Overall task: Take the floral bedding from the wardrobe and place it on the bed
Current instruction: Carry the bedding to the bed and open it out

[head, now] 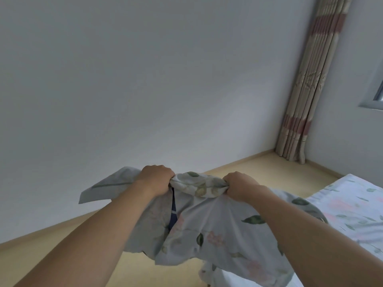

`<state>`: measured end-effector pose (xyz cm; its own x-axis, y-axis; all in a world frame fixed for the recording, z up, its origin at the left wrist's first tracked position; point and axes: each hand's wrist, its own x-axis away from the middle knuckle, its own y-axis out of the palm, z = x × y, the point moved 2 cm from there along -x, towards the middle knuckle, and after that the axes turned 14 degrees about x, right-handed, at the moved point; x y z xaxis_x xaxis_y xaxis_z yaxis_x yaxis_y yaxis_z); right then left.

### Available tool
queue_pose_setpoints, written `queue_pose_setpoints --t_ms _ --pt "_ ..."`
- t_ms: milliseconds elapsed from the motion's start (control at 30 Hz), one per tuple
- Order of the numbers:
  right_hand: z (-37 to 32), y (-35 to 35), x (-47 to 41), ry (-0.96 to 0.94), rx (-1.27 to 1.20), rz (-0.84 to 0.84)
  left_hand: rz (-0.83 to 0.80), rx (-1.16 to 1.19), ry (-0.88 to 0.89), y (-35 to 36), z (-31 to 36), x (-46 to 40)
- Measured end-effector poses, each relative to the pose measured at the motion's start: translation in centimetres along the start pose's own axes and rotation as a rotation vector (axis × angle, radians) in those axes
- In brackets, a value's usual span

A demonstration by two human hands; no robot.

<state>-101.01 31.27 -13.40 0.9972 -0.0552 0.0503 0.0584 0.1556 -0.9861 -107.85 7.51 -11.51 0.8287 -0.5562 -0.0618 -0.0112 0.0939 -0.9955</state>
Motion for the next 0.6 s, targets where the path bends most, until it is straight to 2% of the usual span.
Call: queue_pose_setpoints --t_ms 300,600 --pt "-2.1 -1.2 -15.3 0.125 -0.037 -0.037 0.003 -0.009 0.145 -0.8 -10.2 -16.1" --pt "3.3 2.0 -32.9 0.237 -0.114 -0.082 -0.078 -0.024 0.248 3.0 -14.8 -37.3"
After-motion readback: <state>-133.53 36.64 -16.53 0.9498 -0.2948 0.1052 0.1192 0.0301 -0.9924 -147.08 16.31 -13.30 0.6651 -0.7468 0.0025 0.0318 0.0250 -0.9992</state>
